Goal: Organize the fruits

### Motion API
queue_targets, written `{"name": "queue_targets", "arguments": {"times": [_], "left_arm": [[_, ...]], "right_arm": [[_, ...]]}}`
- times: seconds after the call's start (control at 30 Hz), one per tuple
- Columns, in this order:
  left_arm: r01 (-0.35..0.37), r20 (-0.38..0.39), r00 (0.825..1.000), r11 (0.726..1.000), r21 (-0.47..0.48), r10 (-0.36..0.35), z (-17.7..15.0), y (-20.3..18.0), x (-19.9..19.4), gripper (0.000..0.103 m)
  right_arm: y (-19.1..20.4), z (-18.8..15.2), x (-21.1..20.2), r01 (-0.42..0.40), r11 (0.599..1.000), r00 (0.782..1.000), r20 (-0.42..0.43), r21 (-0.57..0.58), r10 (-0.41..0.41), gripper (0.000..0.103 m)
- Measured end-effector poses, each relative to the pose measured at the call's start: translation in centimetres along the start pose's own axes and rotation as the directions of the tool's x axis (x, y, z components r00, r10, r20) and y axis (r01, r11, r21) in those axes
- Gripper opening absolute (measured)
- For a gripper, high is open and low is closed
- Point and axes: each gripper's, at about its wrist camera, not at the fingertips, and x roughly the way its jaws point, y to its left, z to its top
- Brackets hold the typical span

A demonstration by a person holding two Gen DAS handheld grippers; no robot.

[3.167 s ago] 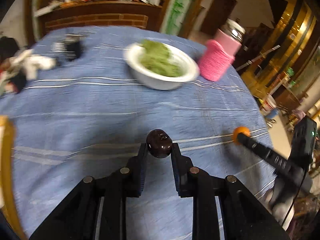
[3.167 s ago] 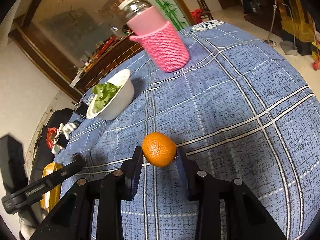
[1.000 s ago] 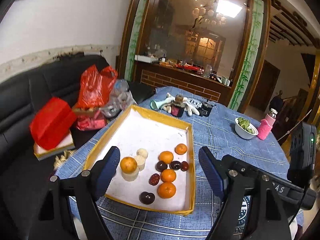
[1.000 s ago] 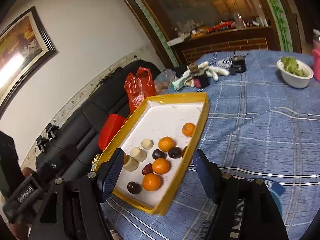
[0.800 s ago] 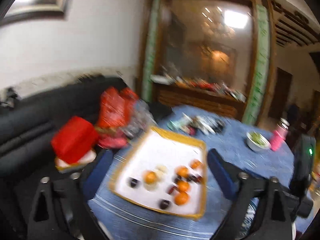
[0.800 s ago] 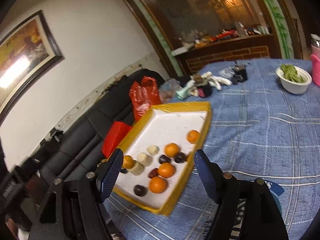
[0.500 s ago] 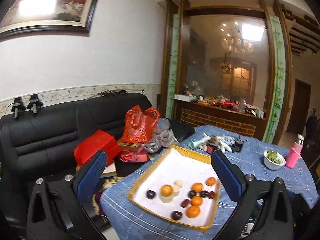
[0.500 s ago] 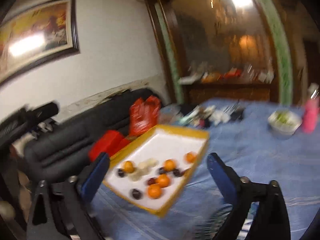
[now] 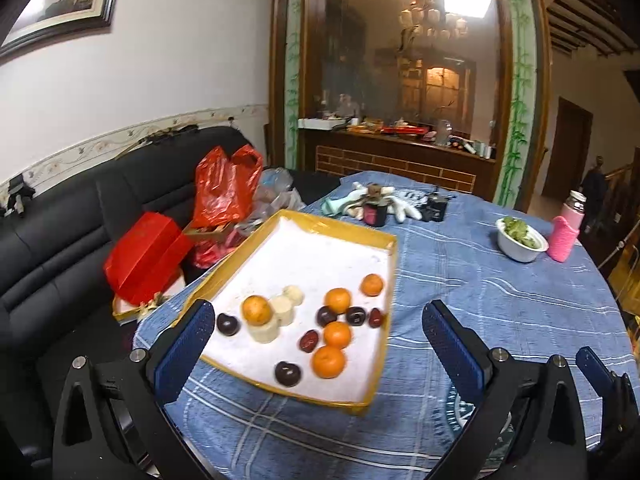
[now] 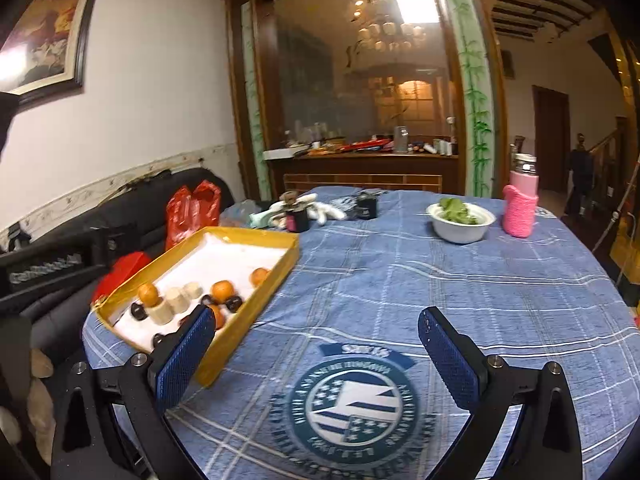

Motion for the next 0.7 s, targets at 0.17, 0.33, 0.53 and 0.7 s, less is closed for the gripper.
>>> {"name": "queue_targets", "arguments": {"times": [0.17,0.33,0.53,0.7], "left_arm": [[-0.029,-0.008,1.0,0.999,-0.033,0.029,-0.2,2.0,0.9,0.103],[-0.021,-0.039,0.999,0.999,-0.044,0.02,-0.7,2.8,2.0,0.103],[-0.018,-0.059,0.998,0.999,-0.041,0.016,-1.1,2.8,2.7,0.103],[-0.019,-0.06,0.998,0.999,-0.04,0.016,-1.1,2.8,2.8,0.103]], "right_arm": [[2.6,-0.8,0.8,-0.038,0.996,0.999,-0.034,-0.079,0.036,0.103],[3.2,-1.5,1.6,-0.048,0.995,0.996,-0.076,-0.089,0.042,0.103],[3.0,-1.8,2.4,-0.043,0.996,0.993,-0.11,-0.072,0.035,0.103],[3.0,-2.1,3.0,-0.051,0.996,0.99,-0.136,-0.07,0.041,0.103]]}}
